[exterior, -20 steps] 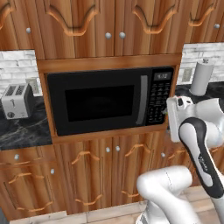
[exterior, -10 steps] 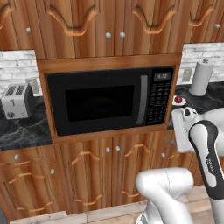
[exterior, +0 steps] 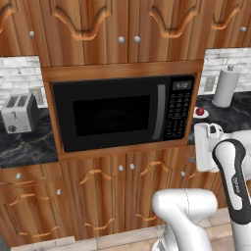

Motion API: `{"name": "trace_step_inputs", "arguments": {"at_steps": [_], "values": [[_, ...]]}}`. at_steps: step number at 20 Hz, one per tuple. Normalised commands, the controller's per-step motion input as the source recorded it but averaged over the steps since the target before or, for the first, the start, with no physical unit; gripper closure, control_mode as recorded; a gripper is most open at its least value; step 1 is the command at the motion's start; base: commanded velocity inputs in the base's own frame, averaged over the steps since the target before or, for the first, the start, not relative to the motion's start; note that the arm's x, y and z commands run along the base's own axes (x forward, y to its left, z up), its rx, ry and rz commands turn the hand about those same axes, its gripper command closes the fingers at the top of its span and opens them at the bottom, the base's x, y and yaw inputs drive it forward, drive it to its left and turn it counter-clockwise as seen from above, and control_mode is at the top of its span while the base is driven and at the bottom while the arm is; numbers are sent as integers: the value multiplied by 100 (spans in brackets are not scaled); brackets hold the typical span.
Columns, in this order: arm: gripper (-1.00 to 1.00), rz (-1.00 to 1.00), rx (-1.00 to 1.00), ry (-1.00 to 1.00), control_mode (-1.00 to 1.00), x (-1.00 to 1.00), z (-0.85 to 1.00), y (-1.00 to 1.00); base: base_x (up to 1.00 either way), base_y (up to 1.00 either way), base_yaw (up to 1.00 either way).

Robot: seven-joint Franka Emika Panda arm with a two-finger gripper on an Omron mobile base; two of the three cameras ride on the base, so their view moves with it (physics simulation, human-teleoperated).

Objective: Remove the apple from the bowl and place it on the small plate. Then place the bowl with only the steak in the microwave, close the door, and press the start button to microwave the steak.

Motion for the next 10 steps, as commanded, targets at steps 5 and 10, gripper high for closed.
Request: {"name": "trace_step_inputs", "arguments": {"at_steps": [5,10], "values": [[-100,-5,9,-3,-100,18,-20,-10,0,0,0],[-100,-2,8,-1,-100,21,-19,-3,0,0,0]]}}
